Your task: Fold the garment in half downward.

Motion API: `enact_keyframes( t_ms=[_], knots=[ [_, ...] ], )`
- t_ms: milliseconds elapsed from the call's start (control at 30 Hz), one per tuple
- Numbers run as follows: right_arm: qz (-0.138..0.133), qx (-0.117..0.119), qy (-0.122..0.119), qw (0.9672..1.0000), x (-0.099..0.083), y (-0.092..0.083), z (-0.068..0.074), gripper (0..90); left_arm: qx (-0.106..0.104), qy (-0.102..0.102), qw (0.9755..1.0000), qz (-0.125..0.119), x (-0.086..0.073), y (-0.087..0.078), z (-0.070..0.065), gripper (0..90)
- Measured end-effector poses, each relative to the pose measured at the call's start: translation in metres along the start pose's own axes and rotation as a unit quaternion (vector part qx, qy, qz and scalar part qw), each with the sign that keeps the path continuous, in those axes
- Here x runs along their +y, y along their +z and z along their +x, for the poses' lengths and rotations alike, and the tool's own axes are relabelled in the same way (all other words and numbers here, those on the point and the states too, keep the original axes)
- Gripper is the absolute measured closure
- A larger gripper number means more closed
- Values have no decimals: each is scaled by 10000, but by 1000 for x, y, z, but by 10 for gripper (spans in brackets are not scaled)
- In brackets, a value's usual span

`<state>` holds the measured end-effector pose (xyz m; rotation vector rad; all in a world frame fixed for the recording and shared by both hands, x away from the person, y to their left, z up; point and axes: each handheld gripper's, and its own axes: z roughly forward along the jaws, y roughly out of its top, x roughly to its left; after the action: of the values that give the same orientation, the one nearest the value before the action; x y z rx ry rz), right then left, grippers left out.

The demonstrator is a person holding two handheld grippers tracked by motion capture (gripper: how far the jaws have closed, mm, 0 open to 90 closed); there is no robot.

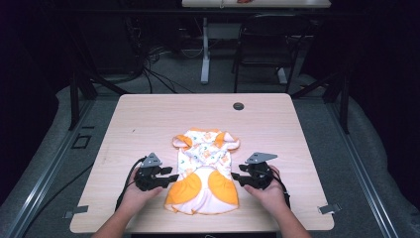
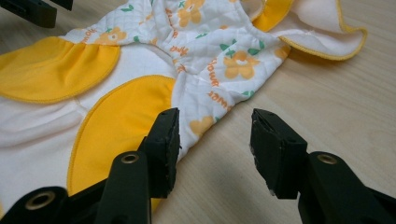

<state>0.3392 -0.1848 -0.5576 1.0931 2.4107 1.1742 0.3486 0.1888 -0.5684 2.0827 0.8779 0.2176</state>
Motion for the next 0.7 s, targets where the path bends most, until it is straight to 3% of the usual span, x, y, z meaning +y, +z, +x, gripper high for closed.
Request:
enact_keyframes(
  t_ms=[200, 333, 433, 500, 700],
  knots=[
    [115, -48, -118, 9999, 13, 4, -3, 529, 73, -68, 9999, 61, 11, -1, 8, 550],
    [215, 42, -93, 9997, 26, 6, -5, 570, 187, 33, 9998, 70, 23, -3, 13, 565],
    [504, -77, -60, 9987, 43, 10, -10, 616, 155, -64, 9998, 102, 34, -1, 15, 573],
    [556, -59, -60, 9984, 46, 9, -11, 620, 140, -62, 9998, 146, 38, 0, 16, 576],
    [728, -29, -159, 9972, 76, 5, -15, 633, 110, 133, 9994, 292, 67, 2, 20, 584]
  ],
)
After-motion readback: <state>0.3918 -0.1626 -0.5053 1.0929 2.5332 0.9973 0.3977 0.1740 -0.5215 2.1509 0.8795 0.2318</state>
